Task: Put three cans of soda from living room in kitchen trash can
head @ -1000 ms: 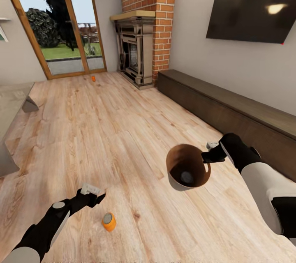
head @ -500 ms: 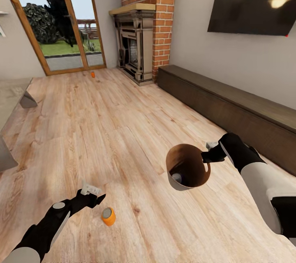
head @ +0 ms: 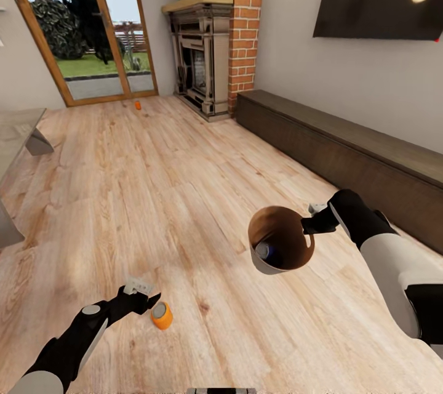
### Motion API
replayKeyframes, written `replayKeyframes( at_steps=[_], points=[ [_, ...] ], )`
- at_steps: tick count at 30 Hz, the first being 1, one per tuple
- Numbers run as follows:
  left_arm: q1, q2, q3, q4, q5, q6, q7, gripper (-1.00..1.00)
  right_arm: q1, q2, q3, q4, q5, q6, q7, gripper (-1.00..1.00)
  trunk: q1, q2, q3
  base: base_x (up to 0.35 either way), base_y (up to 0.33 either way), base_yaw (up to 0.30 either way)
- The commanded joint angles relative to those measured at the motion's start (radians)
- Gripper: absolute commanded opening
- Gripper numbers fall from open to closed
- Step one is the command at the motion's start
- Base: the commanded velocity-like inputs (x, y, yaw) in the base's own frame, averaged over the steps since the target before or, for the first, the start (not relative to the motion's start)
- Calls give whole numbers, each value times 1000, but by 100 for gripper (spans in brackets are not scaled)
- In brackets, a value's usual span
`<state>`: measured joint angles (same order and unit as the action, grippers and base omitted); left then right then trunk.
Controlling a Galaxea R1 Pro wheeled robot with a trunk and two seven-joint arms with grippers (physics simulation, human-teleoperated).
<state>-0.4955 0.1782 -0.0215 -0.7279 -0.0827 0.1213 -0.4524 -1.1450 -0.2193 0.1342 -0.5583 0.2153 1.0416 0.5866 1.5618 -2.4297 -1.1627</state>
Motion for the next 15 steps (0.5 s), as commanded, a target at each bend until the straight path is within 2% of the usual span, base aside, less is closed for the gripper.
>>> replayKeyframes(
  at_steps=[1,3,9,15],
  points=[
    [0,0,0,0,0,0,0,100,-1,0,-2,0,-26,6,6,-100,4,-7,-5,0,0,0],
    [0,0,0,1,1,0,1,100,-2,1,-1,1,-27,6,6,-100,11,-21,-14,0,0,0],
    [0,0,0,1,4,-1,2,100,-2,1,2,1,-25,6,5,-100,11,-21,-22,4,0,0],
    [0,0,0,1,4,0,1,100,-2,2,4,1,-25,6,5,-100,11,-21,-31,206,0,0]
  ],
)
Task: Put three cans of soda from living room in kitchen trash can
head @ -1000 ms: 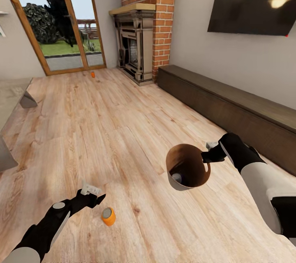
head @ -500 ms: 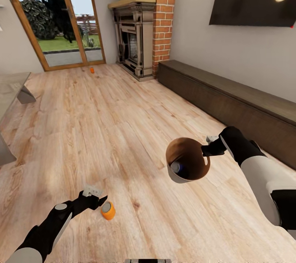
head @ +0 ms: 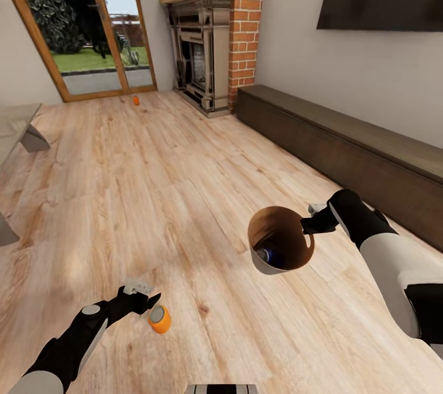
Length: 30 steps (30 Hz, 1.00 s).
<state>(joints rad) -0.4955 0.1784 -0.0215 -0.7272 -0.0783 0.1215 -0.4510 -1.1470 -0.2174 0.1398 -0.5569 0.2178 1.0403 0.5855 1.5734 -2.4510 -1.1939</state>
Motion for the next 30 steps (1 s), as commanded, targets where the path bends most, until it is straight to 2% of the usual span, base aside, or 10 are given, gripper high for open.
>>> replayKeyframes(
  at_steps=[1,9,16,26,30],
  points=[
    [0,0,0,0,0,0,0,100,0,0,-2,0,-28,7,6,-100,0,0,-1,143,0,0],
    [0,0,0,0,1,1,0,100,0,1,12,0,-28,7,6,-100,0,0,-13,35,0,0],
    [0,0,0,0,-3,3,0,100,0,0,19,-1,-29,7,7,-100,27,-49,-45,2,0,0],
    [0,0,0,0,0,1,-1,100,1,1,20,-2,-29,7,6,-100,31,-51,-96,0,0,0],
    [0,0,0,0,0,1,-4,100,1,1,20,-2,-29,7,6,-100,31,-51,-101,0,0,0]
  ],
)
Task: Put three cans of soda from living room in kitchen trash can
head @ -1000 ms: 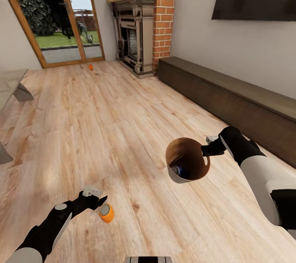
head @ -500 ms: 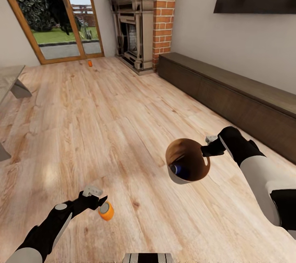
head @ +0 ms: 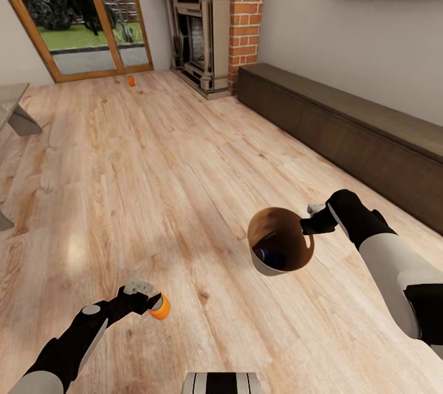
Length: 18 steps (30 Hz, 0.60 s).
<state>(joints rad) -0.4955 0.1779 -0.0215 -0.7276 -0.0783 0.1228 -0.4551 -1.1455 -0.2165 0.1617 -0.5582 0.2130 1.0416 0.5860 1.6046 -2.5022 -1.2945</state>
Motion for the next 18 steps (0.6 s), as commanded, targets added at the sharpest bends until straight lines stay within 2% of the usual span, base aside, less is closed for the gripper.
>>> replayKeyframes(
  at_steps=[1,4,13,18],
  points=[
    [0,0,0,0,0,0,0,100,0,0,-2,0,-24,6,6,-100,0,0,-1,0,0,0],
    [0,0,0,0,0,0,-2,100,0,0,-2,0,-24,6,6,-100,0,0,-2,0,0,0],
    [0,0,0,0,0,0,-2,100,0,0,-2,0,-26,6,6,-100,4,-2,-45,0,0,0],
    [0,0,0,-1,0,0,-3,100,1,0,-1,-1,-25,6,6,-100,4,-2,-51,0,0,0]
  ],
)
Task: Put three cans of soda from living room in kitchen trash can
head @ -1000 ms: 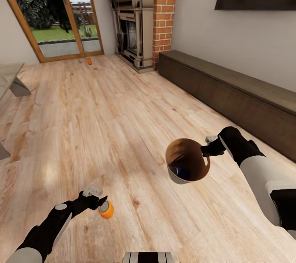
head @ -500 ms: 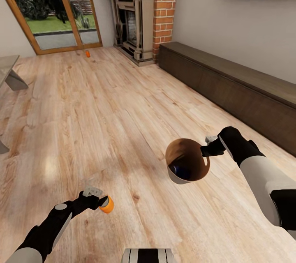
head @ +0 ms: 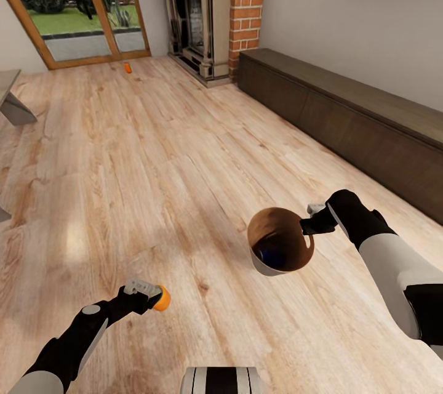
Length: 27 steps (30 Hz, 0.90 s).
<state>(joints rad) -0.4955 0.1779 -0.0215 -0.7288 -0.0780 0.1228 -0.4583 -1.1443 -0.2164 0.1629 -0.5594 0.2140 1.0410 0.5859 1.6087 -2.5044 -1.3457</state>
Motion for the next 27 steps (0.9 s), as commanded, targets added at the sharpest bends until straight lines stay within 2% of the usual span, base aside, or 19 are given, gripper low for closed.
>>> replayKeyframes(
  at_steps=[1,5,11,18,27],
  points=[
    [0,0,0,-1,0,0,0,100,0,0,-2,0,-25,6,6,-100,0,0,0,0,0,0],
    [0,1,1,-11,1,1,-3,100,0,4,-2,0,-25,6,6,-100,0,0,-1,31,0,0],
    [0,1,1,-13,5,1,-2,100,1,6,-2,0,-24,6,6,-100,0,0,-1,191,0,0],
    [0,1,0,-13,7,1,-1,100,1,7,-2,0,-25,6,6,-100,0,0,-1,34,0,0],
    [0,0,0,-10,2,1,3,100,2,9,-2,-3,-24,6,6,-100,4,-2,-39,2,0,0]
  ],
)
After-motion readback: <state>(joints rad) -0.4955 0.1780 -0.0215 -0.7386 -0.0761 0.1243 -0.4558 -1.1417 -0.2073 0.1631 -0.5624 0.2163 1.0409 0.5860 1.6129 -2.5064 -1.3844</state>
